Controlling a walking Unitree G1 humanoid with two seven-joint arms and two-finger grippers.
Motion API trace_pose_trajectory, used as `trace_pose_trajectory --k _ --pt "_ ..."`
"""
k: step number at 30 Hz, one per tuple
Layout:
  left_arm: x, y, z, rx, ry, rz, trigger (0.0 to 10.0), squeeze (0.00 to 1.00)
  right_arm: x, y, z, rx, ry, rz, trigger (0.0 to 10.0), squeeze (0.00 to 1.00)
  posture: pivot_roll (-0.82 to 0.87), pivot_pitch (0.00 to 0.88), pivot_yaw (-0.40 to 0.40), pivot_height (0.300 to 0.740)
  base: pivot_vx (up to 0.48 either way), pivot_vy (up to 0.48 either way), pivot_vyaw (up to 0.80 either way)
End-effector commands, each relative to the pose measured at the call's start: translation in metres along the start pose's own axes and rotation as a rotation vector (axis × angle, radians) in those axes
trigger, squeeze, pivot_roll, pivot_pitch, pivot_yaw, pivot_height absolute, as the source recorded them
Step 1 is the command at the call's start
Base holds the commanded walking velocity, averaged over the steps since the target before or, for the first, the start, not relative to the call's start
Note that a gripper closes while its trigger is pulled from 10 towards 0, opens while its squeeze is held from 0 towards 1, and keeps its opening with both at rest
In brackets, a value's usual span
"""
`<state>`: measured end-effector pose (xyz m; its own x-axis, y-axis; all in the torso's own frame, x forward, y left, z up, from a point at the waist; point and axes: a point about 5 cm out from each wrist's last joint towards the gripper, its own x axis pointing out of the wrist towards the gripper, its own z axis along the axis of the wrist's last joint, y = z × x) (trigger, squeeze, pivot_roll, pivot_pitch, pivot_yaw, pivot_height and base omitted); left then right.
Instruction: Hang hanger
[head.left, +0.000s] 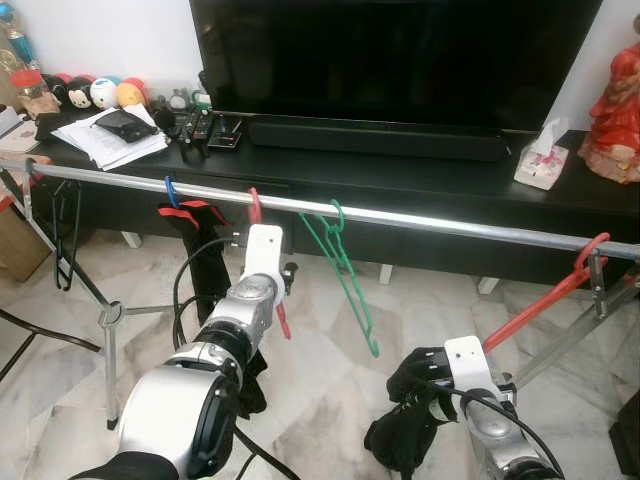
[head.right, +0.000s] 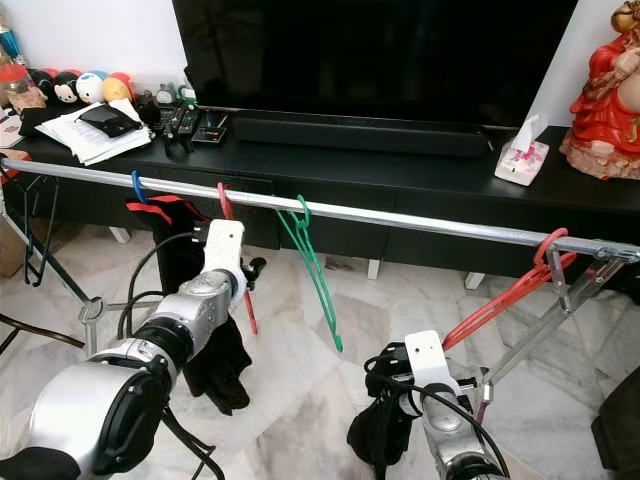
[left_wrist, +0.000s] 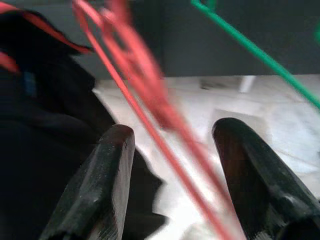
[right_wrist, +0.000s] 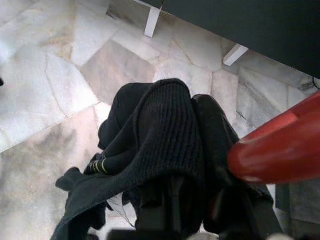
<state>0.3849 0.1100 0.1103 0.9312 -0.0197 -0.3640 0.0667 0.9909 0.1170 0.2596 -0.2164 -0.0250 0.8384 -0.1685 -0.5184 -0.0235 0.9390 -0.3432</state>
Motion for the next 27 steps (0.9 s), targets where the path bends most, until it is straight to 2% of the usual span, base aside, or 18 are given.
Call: trace_pose_trajectory --k 1,6,8,12,16,21,27 --pt "0.001 0.009 0.008 0.088 -0.036 0.064 10.0 0.00 -0.001 -0.002 -0.005 0.005 0.011 0.000 10.0 0.00 -0.07 0.028 0.015 0.740 0.000 0.000 0.00" --pt "0.000 0.016 0.001 0.075 -0.018 0.093 10.0 0.00 -0.002 -0.001 -0.007 0.005 0.019 0.007 10.0 0.00 -0.08 0.026 0.013 0.740 0.000 0.000 0.00" --pt "0.000 0.016 -0.008 0.025 0.027 0.088 10.0 0.00 -0.002 -0.001 -0.007 0.007 0.021 0.009 10.0 0.00 -0.09 0.024 0.014 0.740 0.000 0.000 0.00" --pt "0.001 0.013 -0.003 -0.024 0.026 0.064 10.0 0.00 -0.002 -0.002 -0.007 0.007 0.024 0.003 10.0 0.00 -0.10 0.023 0.016 0.740 0.000 0.000 0.00" --pt "0.001 0.013 0.001 -0.012 0.025 0.034 10.0 0.00 -0.002 -0.003 -0.008 0.008 0.027 -0.001 10.0 0.00 -0.11 0.024 0.020 0.740 0.000 0.000 0.00" --pt "0.001 0.025 0.012 0.015 -0.067 0.008 10.0 0.00 -0.003 0.001 -0.011 0.014 0.042 0.003 10.0 0.00 -0.11 0.028 0.017 0.740 0.000 0.000 0.00" --pt "-0.004 0.043 0.010 0.051 -0.151 -0.020 10.0 0.00 -0.005 0.006 -0.018 0.015 0.073 0.018 10.0 0.00 -0.09 0.037 0.006 0.740 0.000 0.000 0.00"
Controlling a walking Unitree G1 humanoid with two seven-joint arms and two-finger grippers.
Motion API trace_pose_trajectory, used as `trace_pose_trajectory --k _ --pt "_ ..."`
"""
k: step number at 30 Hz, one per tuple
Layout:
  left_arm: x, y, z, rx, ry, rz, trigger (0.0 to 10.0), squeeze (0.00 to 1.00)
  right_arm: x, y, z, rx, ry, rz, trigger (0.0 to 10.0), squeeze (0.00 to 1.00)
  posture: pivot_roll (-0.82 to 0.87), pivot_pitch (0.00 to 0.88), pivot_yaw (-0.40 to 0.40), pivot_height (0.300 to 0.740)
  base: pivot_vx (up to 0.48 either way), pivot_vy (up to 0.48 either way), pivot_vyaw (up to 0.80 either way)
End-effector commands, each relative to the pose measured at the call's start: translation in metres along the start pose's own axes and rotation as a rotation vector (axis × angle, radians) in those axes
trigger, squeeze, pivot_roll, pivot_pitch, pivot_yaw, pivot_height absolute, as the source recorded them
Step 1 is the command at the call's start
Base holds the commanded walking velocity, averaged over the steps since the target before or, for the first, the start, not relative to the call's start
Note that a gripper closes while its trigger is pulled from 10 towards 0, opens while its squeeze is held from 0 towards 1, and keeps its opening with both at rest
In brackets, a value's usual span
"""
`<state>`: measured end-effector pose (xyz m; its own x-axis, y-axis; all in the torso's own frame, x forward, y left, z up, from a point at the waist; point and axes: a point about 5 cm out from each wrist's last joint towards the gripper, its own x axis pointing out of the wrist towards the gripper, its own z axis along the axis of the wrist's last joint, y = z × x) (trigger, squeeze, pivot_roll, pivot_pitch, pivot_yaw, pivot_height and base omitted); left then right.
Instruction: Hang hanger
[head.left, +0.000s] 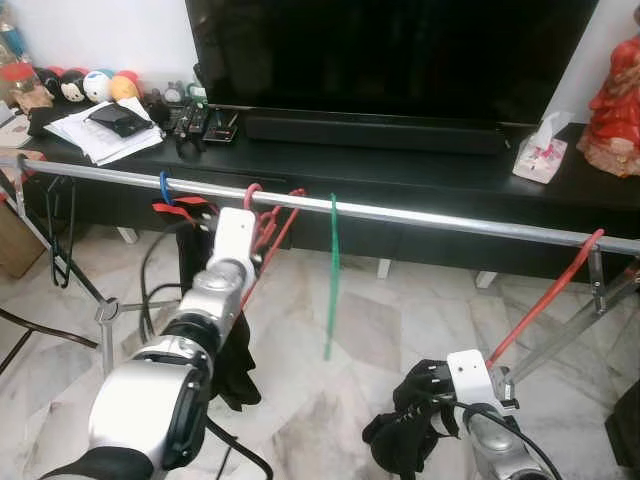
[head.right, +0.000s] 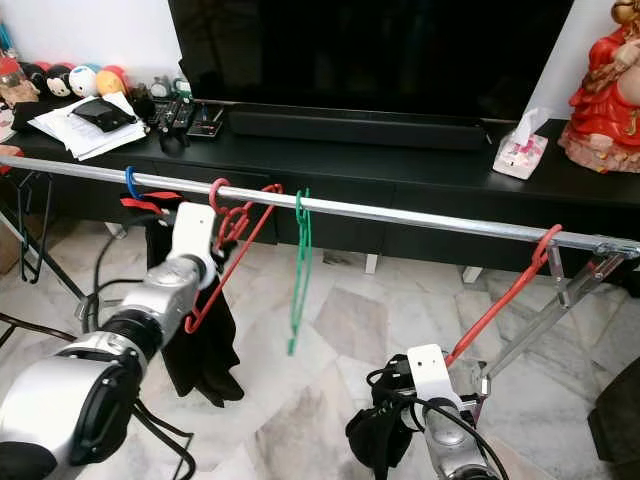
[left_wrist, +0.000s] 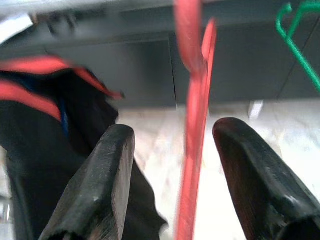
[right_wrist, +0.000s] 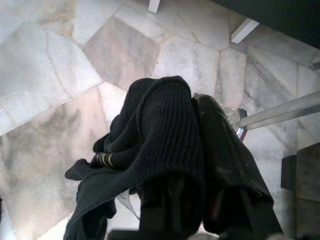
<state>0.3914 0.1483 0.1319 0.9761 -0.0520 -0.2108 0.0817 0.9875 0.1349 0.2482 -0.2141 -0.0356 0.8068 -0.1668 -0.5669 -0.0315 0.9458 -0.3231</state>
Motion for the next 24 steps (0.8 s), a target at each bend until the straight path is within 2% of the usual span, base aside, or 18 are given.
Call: trace_pose_trajectory --k 1,24 --pt "-0.0037 0.0048 -0.0080 0.033 -0.002 -0.014 10.0 0.00 -0.0015 0.0002 -0.0057 0.002 0.023 0.001 10.0 0.00 -0.09 0.037 0.006 0.740 0.000 0.000 0.00" --pt "-0.0056 0.0076 -0.0088 0.036 -0.017 -0.016 10.0 0.00 -0.0022 0.0005 -0.0077 0.002 0.027 0.003 10.0 0.00 -0.08 0.041 0.004 0.740 0.000 0.000 0.00"
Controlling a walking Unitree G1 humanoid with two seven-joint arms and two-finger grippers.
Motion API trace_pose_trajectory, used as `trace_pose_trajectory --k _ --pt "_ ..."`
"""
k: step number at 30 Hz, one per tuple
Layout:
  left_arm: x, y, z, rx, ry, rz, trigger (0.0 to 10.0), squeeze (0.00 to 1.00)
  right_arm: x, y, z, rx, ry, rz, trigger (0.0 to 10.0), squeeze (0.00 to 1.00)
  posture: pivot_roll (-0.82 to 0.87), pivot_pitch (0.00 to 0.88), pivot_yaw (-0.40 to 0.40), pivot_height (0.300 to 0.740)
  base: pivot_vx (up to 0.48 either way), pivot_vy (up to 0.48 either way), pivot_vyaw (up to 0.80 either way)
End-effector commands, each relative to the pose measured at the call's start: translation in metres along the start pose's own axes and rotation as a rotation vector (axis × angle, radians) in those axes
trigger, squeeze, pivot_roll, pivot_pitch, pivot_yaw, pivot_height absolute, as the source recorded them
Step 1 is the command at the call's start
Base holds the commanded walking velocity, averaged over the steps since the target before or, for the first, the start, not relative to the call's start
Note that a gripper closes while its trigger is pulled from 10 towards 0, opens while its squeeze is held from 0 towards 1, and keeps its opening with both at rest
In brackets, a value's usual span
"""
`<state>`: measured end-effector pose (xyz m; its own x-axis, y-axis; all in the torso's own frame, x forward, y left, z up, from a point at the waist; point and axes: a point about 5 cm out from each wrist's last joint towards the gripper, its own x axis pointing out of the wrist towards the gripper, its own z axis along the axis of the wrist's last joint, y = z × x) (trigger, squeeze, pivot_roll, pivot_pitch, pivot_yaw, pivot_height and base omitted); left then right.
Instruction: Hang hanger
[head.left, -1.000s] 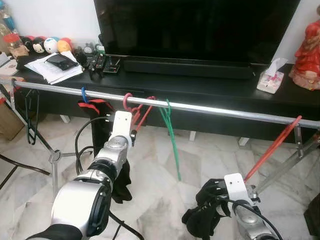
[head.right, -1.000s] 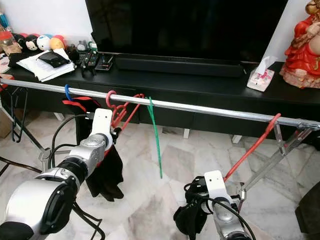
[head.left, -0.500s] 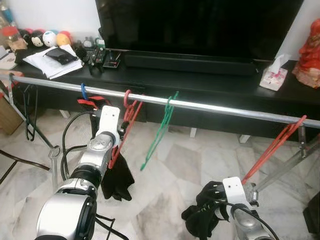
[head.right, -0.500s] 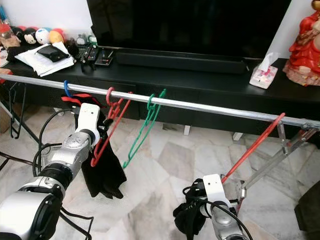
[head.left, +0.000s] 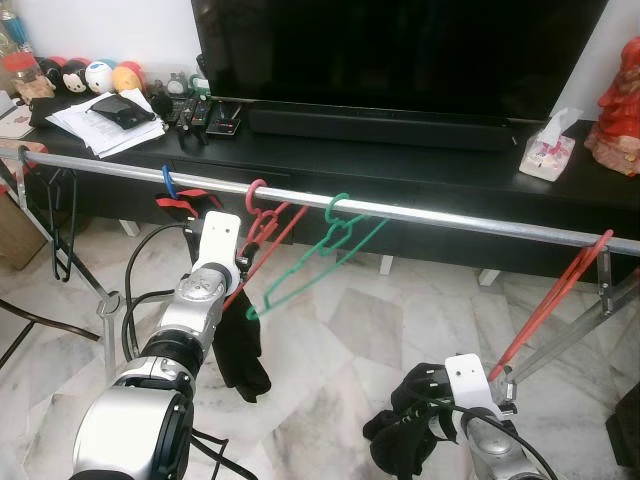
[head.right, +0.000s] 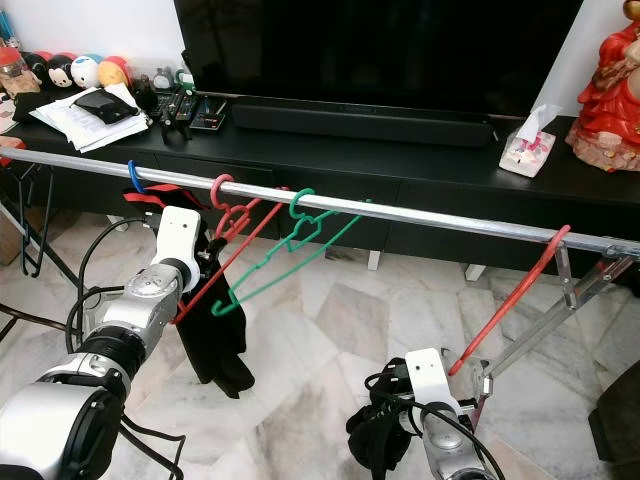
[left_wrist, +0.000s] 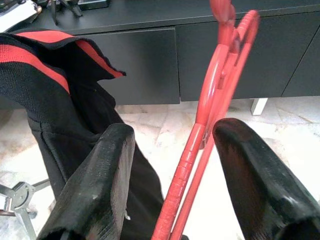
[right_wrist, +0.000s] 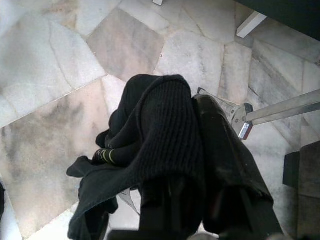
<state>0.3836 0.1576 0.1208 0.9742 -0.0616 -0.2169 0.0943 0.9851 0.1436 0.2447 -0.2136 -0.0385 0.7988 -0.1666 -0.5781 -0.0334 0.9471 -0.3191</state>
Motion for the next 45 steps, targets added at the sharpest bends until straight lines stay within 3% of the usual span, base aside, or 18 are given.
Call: trace_pose_trajectory --k 1,7,8,11,13,26,34,45 --pt "0.000 0.001 0.005 0.025 -0.022 -0.005 10.0 0.00 -0.001 -0.001 -0.004 0.000 0.014 -0.001 10.0 0.00 -0.08 0.041 0.004 0.740 0.000 0.000 0.00" --pt "0.000 0.001 0.005 0.025 -0.022 -0.005 10.0 0.00 -0.001 -0.001 -0.004 0.000 0.014 -0.001 10.0 0.00 -0.08 0.041 0.004 0.740 0.000 0.000 0.00" --pt "-0.004 0.005 0.004 0.025 -0.051 -0.004 10.0 0.00 -0.002 -0.001 -0.007 0.008 0.015 0.003 10.0 0.00 -0.08 0.042 0.003 0.740 0.000 0.000 0.00" --pt "-0.045 0.001 -0.013 -0.026 -0.254 -0.162 10.0 0.00 -0.018 0.014 -0.029 -0.053 -0.058 0.101 10.0 0.00 -0.10 0.008 0.015 0.740 0.000 0.000 0.00" --pt "-0.054 -0.003 -0.016 -0.016 -0.274 -0.228 10.0 0.00 -0.020 0.015 -0.031 -0.059 -0.072 0.106 10.0 0.00 -0.10 0.002 0.015 0.740 0.000 0.000 0.00" --pt "-0.068 0.006 -0.021 -0.024 -0.262 -0.175 10.0 0.00 -0.022 0.016 -0.034 -0.060 -0.068 0.123 10.0 0.00 -0.10 0.000 0.011 0.740 0.000 0.000 0.00" --pt "-0.074 0.009 -0.022 -0.050 -0.262 -0.127 10.0 0.00 -0.024 0.016 -0.044 -0.080 -0.001 0.119 10.0 0.00 -0.10 0.000 0.012 0.740 0.000 0.000 0.00" --pt "-0.073 0.012 -0.018 -0.050 -0.264 -0.103 10.0 0.00 -0.025 0.017 -0.057 -0.192 0.107 0.135 10.0 0.00 -0.10 0.005 0.018 0.740 0.000 0.000 0.00"
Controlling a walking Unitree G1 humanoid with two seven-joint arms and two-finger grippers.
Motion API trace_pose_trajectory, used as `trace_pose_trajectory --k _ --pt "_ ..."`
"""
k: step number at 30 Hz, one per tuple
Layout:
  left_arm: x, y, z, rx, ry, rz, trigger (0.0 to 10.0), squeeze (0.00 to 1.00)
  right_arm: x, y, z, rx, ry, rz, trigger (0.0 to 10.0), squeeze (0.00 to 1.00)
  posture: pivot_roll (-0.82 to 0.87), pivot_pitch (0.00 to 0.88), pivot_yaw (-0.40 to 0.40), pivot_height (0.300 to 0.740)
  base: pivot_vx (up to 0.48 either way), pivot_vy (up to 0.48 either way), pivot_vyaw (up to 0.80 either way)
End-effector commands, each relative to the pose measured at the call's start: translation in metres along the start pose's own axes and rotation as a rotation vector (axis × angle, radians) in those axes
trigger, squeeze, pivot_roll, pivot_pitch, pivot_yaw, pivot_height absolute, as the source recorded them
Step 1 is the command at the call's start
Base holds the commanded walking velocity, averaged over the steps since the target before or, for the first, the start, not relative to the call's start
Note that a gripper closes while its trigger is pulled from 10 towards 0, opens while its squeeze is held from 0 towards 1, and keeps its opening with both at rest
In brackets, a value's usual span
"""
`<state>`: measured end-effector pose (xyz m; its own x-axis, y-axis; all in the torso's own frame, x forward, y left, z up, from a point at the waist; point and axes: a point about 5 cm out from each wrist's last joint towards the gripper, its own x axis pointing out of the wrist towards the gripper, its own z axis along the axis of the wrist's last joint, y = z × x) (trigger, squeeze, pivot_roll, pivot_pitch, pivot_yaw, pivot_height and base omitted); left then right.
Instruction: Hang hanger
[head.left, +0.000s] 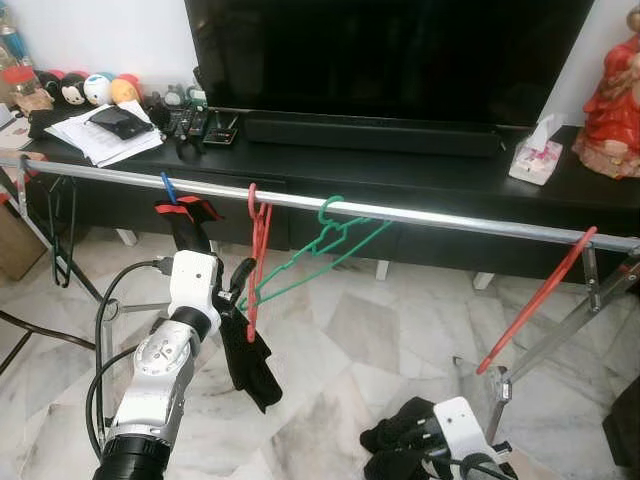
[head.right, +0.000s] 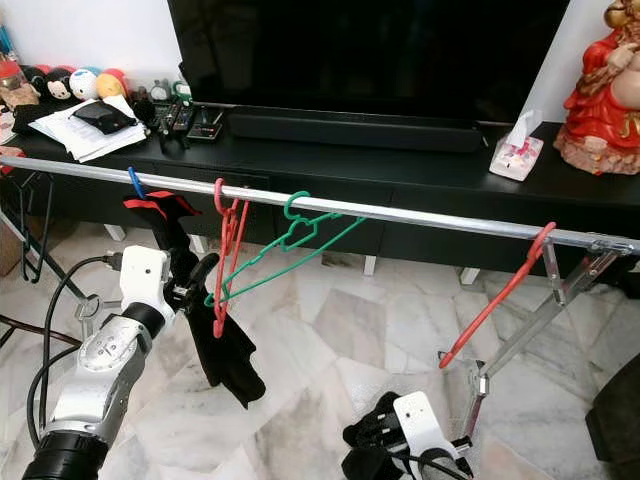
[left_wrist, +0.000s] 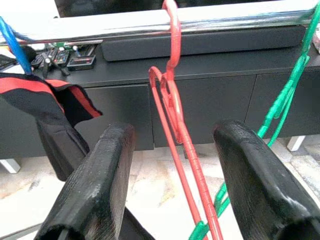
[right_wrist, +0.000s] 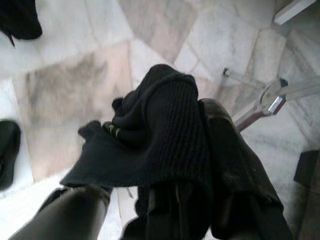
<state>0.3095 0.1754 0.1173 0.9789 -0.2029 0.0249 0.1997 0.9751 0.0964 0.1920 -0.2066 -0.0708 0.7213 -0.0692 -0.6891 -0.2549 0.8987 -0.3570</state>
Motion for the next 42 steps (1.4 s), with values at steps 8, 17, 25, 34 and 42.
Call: trace_pose_trajectory --k 8,17,25,34,42 --pt "0.001 0.001 0.003 -0.007 0.002 0.015 10.0 0.00 -0.001 0.003 -0.010 -0.144 0.073 0.034 10.0 0.00 -0.10 0.014 0.017 0.740 0.000 0.000 0.00" --pt "0.002 0.003 0.005 -0.003 -0.002 0.033 10.0 0.00 0.001 -0.007 -0.009 0.262 0.122 -0.053 10.0 0.00 -0.09 0.025 0.016 0.740 0.000 0.000 0.00" --pt "0.002 0.002 0.005 0.024 0.008 0.013 10.0 0.00 0.002 -0.005 -0.006 0.281 0.110 -0.025 10.0 0.00 -0.08 0.032 0.017 0.740 0.000 0.000 0.00" --pt "0.004 0.002 0.006 0.028 0.016 0.009 10.0 0.00 0.003 -0.007 -0.004 0.217 0.110 -0.003 10.0 0.00 -0.08 0.036 0.020 0.740 0.000 0.000 0.00" --pt "0.005 0.004 0.008 0.024 0.018 0.013 10.0 0.00 0.003 -0.007 -0.005 0.178 0.124 0.019 10.0 0.00 -0.08 0.036 0.021 0.740 0.000 0.000 0.00"
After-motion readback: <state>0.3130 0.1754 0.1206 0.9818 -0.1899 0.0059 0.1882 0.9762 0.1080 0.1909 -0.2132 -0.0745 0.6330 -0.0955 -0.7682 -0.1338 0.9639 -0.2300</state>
